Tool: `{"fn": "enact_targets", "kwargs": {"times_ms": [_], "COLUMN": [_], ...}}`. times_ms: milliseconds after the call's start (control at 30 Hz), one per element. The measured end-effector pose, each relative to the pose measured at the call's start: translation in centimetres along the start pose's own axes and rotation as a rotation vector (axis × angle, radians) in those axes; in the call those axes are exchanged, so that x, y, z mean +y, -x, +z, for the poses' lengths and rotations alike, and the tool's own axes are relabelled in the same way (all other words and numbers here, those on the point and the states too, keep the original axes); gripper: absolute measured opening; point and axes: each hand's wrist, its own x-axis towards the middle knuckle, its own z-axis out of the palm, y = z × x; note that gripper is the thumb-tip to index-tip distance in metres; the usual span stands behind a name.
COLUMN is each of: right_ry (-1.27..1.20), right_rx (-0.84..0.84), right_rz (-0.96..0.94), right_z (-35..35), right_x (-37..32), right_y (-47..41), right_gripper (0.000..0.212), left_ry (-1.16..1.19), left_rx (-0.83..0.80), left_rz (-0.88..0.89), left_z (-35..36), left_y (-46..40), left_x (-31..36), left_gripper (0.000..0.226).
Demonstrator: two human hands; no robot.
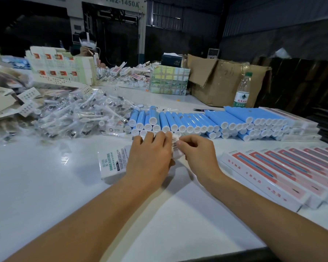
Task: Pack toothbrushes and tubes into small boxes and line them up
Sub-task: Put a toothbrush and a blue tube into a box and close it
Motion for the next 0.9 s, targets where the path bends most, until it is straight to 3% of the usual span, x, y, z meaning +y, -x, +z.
{"fn": "enact_targets", "kwargs": {"times_ms": [167, 400, 600, 633, 700, 800, 833, 900], "right_ry": [0.157, -0.040, -0.220, -0.235, -0.209, -0.112, -0.086, -0.007], "right_rx": [0.009, 0.007, -0.106, -0.117, -0.168, -0.385, -0.444, -0.468], "right_rz": [-0.110, 0.001, -0.014, -0.021, -0.055, -0.095, -0.100, -0.164], "right_z": [0.1, -0.4, -0.3, -0.3, -0.2, 0.3, 0.6, 1.2], "right_x": [0.1, -0.1, -0.4, -0.5, -0.5, -0.4, -0.4, -0.4], "right_y": [0.5, -0.1, 0.2, 0.2, 0.4, 1.0, 1.3, 1.6], "right_gripper": [0.007, 0.021, 0.024, 0.022, 0.017, 0.051, 0.060, 0.069], "left_ry": [0.006, 0.008, 0.108, 0.202, 0.613, 1.399, 1.621, 1.991], "left_rx": [-0.025, -0.004, -0.020, -0.009, 0.103, 0.340, 0.355, 0.318], "left_rz": [0.000, -0.083, -0.169, -0.212, -0.312, -0.547, -0.666, -0.840], "left_z": [-0.2, -0.4, -1.4, -1.9, -3.2, -4.7, -5.0, -5.0], "left_y": [0.2, -0.5, -1.0, -1.3, -1.9, -2.5, -2.7, -2.8], "left_x": [0.2, -0.9, -1.6, -1.9, -2.5, -2.8, -2.6, -2.2], "left_gripper": [0.072, 0.077, 0.072, 0.069, 0.054, 0.015, 0.010, 0.024]}}
